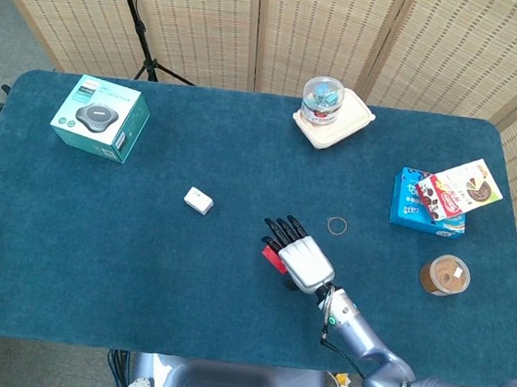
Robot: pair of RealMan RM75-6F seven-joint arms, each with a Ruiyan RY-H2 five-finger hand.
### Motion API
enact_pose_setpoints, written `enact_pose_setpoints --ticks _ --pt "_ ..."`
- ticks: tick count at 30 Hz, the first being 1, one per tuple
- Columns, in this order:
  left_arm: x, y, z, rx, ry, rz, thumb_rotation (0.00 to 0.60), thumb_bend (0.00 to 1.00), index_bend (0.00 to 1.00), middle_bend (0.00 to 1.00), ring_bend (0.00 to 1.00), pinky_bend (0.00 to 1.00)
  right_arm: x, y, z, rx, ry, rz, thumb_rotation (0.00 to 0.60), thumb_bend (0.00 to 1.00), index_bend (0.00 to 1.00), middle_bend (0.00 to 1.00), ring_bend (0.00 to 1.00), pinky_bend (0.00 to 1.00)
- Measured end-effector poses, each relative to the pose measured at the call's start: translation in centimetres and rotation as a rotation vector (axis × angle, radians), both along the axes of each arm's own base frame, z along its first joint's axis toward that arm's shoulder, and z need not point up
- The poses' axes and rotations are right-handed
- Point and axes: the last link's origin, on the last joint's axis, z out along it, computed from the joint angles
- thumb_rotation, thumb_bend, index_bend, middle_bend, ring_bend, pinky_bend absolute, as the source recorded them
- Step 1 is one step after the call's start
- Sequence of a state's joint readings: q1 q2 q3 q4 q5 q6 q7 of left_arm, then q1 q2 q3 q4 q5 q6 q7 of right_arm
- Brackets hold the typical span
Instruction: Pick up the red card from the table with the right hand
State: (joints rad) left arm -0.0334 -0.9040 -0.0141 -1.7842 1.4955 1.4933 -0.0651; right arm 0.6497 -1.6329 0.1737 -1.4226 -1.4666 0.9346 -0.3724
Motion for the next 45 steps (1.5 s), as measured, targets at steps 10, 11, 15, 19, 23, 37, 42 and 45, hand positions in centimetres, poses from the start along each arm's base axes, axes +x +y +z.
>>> enact_pose_setpoints --ticks 10,11,15,19,23,37,42,45 --pt "-0.1 0.1 0.0 -0.002 0.000 0.006 0.600 0.00 0.00 0.00 0.00 0.00 0.5 -0.1 -1.1 -0.018 -0.002 0.006 0.600 0.00 0.20 0.00 0.00 0.00" --pt "-0.1 0.1 0.0 -0.002 0.000 0.006 0.600 0.00 0.00 0.00 0.00 0.00 0.5 -0.2 -1.2 -0.021 0.002 0.007 0.600 0.00 0.20 0.00 0.00 0.00" --pt "-0.1 0.1 0.0 0.000 -0.002 0.007 0.600 0.00 0.00 0.00 0.00 0.00 0.4 -0.4 -1.4 -0.034 0.014 0.008 0.600 0.00 0.20 0.00 0.00 0.00" --pt "-0.1 0.2 0.1 -0.001 -0.003 0.008 0.600 0.00 0.00 0.00 0.00 0.00 0.4 -0.4 -1.5 -0.041 0.022 0.016 0.600 0.00 0.20 0.00 0.00 0.00" --pt "-0.1 0.1 0.0 -0.001 -0.003 0.008 0.600 0.00 0.00 0.00 0.00 0.00 0.4 -0.3 -1.8 -0.041 0.027 0.020 0.600 0.00 0.20 0.00 0.00 0.00" --pt "-0.2 0.2 0.1 0.000 -0.004 0.011 0.600 0.00 0.00 0.00 0.00 0.00 0.1 -0.5 -2.3 -0.061 0.036 0.025 0.600 0.00 0.21 0.00 0.00 0.00" --pt "-0.2 0.2 0.0 -0.001 -0.003 0.012 0.600 0.00 0.00 0.00 0.00 0.00 -0.1 -0.4 -2.5 -0.058 0.043 0.027 0.600 0.00 0.22 0.00 0.00 0.00" --pt "-0.2 0.2 0.0 -0.002 -0.002 0.012 0.600 0.00 0.00 0.00 0.00 0.00 -0.1 -0.5 -2.7 -0.060 0.043 0.025 0.600 0.00 0.22 0.00 0.00 0.00"
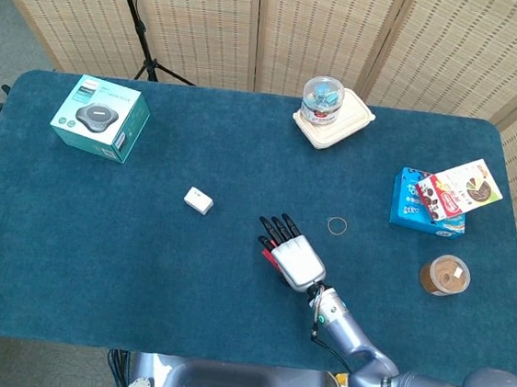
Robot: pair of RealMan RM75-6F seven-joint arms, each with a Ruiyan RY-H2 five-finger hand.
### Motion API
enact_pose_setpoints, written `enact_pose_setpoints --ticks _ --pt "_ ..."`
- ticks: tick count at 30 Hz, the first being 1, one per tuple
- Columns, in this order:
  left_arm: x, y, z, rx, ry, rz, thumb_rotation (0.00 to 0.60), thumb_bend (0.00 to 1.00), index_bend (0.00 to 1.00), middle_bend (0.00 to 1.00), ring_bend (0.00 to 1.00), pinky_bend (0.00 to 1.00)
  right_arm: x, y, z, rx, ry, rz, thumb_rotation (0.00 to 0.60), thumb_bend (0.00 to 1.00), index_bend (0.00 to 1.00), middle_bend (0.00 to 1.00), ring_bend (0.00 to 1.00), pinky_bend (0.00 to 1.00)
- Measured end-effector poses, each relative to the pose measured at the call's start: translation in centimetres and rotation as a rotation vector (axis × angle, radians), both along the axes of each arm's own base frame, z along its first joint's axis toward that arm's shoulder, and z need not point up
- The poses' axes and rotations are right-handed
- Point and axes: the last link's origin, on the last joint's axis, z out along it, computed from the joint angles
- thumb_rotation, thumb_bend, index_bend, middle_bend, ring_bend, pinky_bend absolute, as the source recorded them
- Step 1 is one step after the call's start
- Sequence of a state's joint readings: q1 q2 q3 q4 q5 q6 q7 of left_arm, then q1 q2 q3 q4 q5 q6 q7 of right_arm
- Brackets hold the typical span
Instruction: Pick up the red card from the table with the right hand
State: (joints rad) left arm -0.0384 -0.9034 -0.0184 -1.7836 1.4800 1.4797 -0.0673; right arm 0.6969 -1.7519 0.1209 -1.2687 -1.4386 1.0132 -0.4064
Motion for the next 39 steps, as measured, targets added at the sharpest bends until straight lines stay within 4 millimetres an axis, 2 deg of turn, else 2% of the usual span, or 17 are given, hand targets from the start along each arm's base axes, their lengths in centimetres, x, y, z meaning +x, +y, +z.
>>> enact_pose_setpoints --ticks 17,25,36,39 --pt "-0.1 0.1 0.0 0.000 0.002 0.006 0.600 0.00 0.00 0.00 0.00 0.00 0.0 -1.0 -0.3 -0.055 0.001 -0.007 0.600 0.00 0.26 0.00 0.00 0.00" --pt "0.0 0.1 -0.1 -0.002 0.003 0.006 0.600 0.00 0.00 0.00 0.00 0.00 -0.1 -1.1 -0.2 -0.050 0.009 0.003 0.600 0.00 0.31 0.00 0.00 0.00" --pt "-0.1 0.1 0.0 0.001 0.001 0.005 0.600 0.00 0.00 0.00 0.00 0.00 -0.2 -1.2 0.0 -0.022 0.027 0.001 0.600 0.00 0.44 0.00 0.00 0.00" --pt "-0.1 0.1 0.0 0.002 0.000 0.005 0.600 0.00 0.00 0.00 0.00 0.00 -0.3 -1.1 -0.1 -0.010 0.033 -0.001 0.600 0.05 0.45 0.00 0.00 0.00"
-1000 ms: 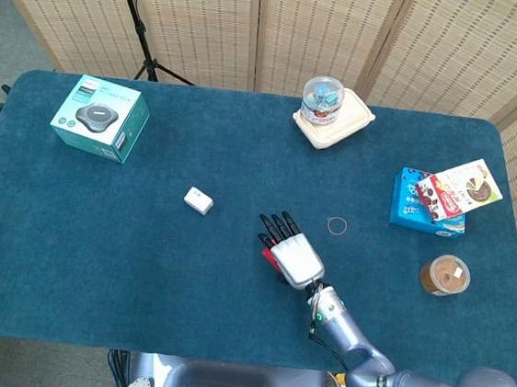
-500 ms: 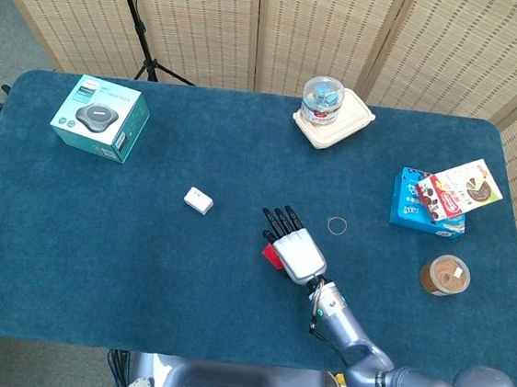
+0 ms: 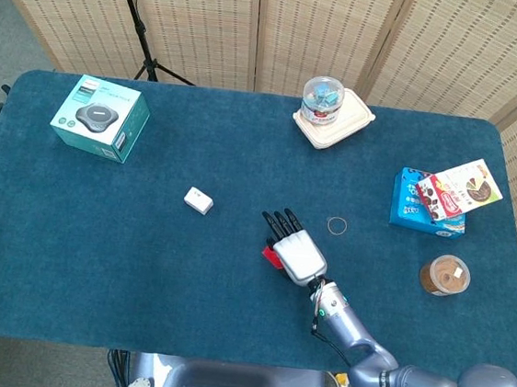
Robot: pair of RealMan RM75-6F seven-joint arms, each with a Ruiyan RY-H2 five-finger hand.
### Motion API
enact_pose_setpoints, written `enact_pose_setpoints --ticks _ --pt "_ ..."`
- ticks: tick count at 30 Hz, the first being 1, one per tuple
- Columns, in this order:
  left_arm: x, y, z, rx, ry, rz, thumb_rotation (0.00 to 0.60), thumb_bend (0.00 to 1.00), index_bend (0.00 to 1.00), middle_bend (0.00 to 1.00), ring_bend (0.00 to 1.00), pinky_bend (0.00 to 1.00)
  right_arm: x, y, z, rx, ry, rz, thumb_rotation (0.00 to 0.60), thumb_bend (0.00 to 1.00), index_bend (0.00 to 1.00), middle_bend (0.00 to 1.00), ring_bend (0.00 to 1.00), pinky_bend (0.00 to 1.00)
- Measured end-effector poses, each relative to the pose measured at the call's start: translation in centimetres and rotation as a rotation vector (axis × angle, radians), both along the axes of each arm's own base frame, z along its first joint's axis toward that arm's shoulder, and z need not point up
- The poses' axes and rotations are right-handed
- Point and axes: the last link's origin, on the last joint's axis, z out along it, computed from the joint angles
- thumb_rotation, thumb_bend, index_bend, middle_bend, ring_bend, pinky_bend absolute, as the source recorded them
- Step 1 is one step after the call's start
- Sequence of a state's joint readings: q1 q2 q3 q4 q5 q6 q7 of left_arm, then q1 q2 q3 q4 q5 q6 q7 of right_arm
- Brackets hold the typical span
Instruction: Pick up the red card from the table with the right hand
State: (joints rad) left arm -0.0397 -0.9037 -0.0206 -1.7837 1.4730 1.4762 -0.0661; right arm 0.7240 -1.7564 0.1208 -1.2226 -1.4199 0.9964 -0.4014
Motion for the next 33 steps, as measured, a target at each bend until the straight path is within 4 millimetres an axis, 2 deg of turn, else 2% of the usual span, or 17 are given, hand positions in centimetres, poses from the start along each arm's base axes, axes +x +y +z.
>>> enact_pose_setpoints --ticks 7,16,27,33 --pt "0.00 -0.01 0.01 0.000 -0.001 -0.001 0.600 0.00 0.00 0.00 0.00 0.00 -0.07 -0.09 0.01 0.027 0.013 -0.007 0.600 0.23 0.47 0.00 0.00 0.00" --pt "0.00 -0.02 0.00 -0.001 0.000 -0.001 0.600 0.00 0.00 0.00 0.00 0.00 -0.12 -0.08 0.18 0.042 0.029 -0.010 0.600 0.35 0.50 0.00 0.00 0.00" --pt "0.01 -0.04 -0.01 -0.002 0.001 -0.002 0.600 0.00 0.00 0.00 0.00 0.00 -0.11 0.02 0.32 0.056 0.049 -0.008 0.600 0.36 0.51 0.00 0.00 0.00" --pt "0.00 -0.06 0.04 0.000 -0.001 -0.002 0.600 0.00 0.00 0.00 0.00 0.00 -0.16 -0.14 0.25 0.057 0.063 -0.013 0.600 0.42 0.52 0.00 0.00 0.00"
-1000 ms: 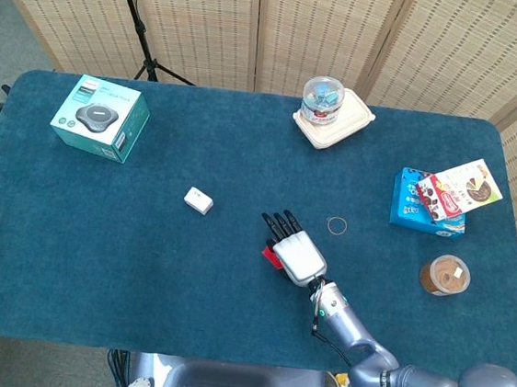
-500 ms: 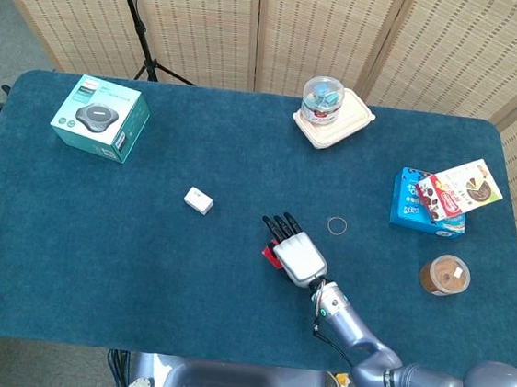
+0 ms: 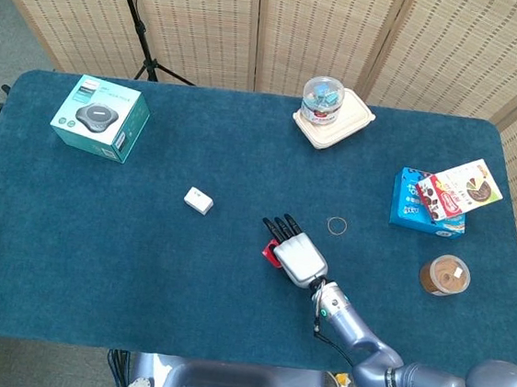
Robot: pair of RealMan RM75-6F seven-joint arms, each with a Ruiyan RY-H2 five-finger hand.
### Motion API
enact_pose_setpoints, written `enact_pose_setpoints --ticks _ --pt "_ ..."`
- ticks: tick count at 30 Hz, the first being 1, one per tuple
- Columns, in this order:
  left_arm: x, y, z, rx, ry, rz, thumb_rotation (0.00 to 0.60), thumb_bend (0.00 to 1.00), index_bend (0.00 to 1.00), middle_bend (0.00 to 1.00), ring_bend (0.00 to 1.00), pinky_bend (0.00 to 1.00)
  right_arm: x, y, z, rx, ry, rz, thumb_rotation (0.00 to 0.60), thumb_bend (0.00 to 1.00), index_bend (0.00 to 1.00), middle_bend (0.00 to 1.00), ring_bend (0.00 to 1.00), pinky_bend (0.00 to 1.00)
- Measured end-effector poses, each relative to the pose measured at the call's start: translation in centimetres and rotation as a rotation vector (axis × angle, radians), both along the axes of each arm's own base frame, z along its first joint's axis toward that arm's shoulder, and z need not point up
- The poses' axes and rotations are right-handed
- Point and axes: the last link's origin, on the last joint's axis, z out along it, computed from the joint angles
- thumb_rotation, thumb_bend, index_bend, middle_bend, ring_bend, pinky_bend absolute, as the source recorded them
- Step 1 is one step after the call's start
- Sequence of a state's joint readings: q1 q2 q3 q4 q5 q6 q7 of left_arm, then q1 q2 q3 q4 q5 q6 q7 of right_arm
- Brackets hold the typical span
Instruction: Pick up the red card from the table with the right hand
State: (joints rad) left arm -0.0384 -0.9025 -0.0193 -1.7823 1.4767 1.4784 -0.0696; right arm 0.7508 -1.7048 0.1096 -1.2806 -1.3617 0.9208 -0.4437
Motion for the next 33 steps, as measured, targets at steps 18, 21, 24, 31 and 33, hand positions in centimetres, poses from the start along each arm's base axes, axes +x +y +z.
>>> enact_pose_setpoints --ticks 18,21,24,31,33 --pt "0.00 0.00 0.01 -0.001 0.000 0.000 0.600 0.00 0.00 0.00 0.00 0.00 0.02 -0.06 -0.04 0.009 0.022 -0.005 0.600 0.43 0.55 0.00 0.00 0.00" --pt "-0.01 0.00 0.01 -0.001 -0.001 0.000 0.600 0.00 0.00 0.00 0.00 0.00 0.03 -0.09 -0.04 0.008 0.022 -0.007 0.600 0.43 0.56 0.00 0.00 0.00" --pt "-0.03 0.00 0.00 -0.001 0.000 0.001 0.600 0.00 0.00 0.00 0.00 0.00 0.03 -0.11 -0.06 0.009 0.024 -0.008 0.600 0.44 0.58 0.00 0.00 0.00" --pt "-0.03 0.02 0.03 0.000 -0.002 0.001 0.600 0.00 0.00 0.00 0.00 0.00 -0.01 -0.15 -0.16 0.008 0.025 -0.011 0.600 0.46 0.62 0.00 0.00 0.00" --pt "-0.03 0.00 0.01 -0.001 -0.002 0.001 0.600 0.00 0.00 0.00 0.00 0.00 0.00 -0.16 -0.14 0.005 0.025 -0.009 0.600 0.46 0.63 0.00 0.00 0.00"
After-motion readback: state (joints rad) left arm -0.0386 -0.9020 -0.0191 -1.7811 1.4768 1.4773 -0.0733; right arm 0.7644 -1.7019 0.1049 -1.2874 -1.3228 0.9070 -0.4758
